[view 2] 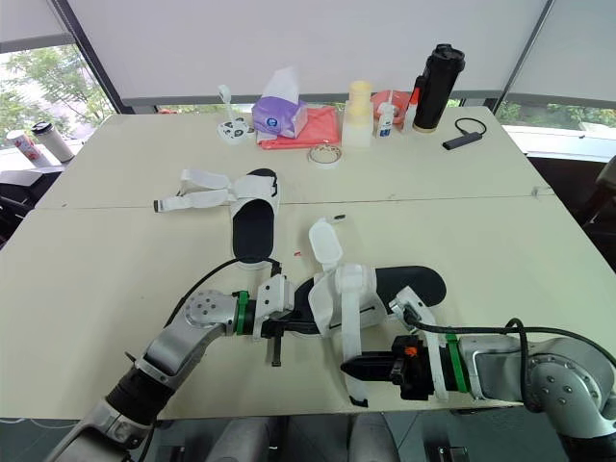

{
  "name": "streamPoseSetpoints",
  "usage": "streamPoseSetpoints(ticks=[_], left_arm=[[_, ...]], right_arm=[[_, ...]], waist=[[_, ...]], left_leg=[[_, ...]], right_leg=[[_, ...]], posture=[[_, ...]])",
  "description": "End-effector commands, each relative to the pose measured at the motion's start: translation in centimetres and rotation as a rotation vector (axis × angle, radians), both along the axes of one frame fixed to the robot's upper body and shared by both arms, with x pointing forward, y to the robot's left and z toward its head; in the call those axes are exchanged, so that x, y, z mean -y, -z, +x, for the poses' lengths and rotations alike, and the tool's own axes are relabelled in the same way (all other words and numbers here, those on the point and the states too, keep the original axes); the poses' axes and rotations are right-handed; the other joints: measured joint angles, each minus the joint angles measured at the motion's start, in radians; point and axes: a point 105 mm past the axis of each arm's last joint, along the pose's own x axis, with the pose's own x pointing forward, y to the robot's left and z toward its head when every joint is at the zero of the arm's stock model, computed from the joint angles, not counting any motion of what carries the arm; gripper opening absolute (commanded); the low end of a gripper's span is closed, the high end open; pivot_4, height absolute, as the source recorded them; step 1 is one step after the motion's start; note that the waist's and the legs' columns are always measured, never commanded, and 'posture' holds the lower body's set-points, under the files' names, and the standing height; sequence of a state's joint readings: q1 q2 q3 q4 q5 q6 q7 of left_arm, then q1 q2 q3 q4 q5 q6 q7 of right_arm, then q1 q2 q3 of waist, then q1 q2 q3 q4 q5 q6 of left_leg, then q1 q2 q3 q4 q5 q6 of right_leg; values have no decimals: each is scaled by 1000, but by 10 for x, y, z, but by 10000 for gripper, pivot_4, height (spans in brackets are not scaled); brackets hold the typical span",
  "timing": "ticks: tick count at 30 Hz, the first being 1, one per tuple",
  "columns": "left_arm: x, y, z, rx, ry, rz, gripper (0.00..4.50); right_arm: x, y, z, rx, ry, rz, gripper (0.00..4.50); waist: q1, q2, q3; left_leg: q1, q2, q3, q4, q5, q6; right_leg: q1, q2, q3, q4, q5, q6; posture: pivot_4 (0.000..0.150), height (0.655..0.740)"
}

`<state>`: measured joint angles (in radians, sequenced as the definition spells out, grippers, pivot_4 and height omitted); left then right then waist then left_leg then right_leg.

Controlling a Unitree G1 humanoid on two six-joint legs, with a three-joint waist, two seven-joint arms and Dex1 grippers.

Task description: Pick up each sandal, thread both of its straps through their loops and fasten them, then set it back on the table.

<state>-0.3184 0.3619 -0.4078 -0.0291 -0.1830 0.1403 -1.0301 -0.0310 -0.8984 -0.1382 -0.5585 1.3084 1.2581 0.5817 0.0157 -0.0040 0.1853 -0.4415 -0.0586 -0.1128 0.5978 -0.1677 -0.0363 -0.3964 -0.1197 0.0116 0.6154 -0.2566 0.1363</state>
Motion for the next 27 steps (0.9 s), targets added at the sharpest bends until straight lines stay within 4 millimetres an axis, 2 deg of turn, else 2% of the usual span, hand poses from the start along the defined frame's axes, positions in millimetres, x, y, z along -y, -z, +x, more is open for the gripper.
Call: streamPoseSetpoints(ticks=[1, 7, 10, 13, 17, 19, 27], left_arm=[[1, 6, 2, -4, -3, 25, 0], [3, 6, 4, 2, -2, 22, 0], [3, 9, 3, 5, 3, 26, 0], [4, 11, 3, 11, 9, 33, 0], [6, 11, 6, 23, 8, 35, 0], [6, 10, 9, 26, -4, 29, 0], [4, 11, 7, 28, -7, 33, 0]], right_arm=[[-1, -36, 12, 128, -59, 22, 333], [0, -78, 47, 186, -93, 22, 333], [-2, -86, 61, 145, -99, 18, 333], [-5, -90, 68, 117, -129, 10, 333], [-8, -87, 89, 139, -184, -55, 333], [-6, -79, 97, 141, -212, -95, 333], [-4, -69, 109, 112, -306, -138, 333]], waist=[[-1, 1, 0], [0, 1, 0], [-1, 1, 0], [0, 1, 0], [-2, 1, 0], [-1, 1, 0], [-3, 1, 0]], left_leg=[[0, 0, 0, 0, 0, 0], [0, 0, 0, 1, 0, 0], [-1, 0, 1, 1, 0, 0], [-1, 0, 1, 1, 0, 0], [-1, 0, 2, 1, 0, 0], [-1, -1, 1, 1, 0, 0], [-1, -3, 2, 1, 0, 0]], right_leg=[[0, 0, 0, 0, 0, 0], [0, 0, 0, 0, 1, 0], [0, 0, 0, 0, 1, 0], [-1, 0, 0, 0, 1, 0], [-2, 0, 1, 0, 1, 0], [-1, 0, 0, 0, 2, 2], [-2, 0, 1, 1, 4, 6]], posture=[[1500, 7296], [1500, 7296], [1500, 7296], [1500, 7296], [1500, 7296], [1500, 7296], [1500, 7296]])
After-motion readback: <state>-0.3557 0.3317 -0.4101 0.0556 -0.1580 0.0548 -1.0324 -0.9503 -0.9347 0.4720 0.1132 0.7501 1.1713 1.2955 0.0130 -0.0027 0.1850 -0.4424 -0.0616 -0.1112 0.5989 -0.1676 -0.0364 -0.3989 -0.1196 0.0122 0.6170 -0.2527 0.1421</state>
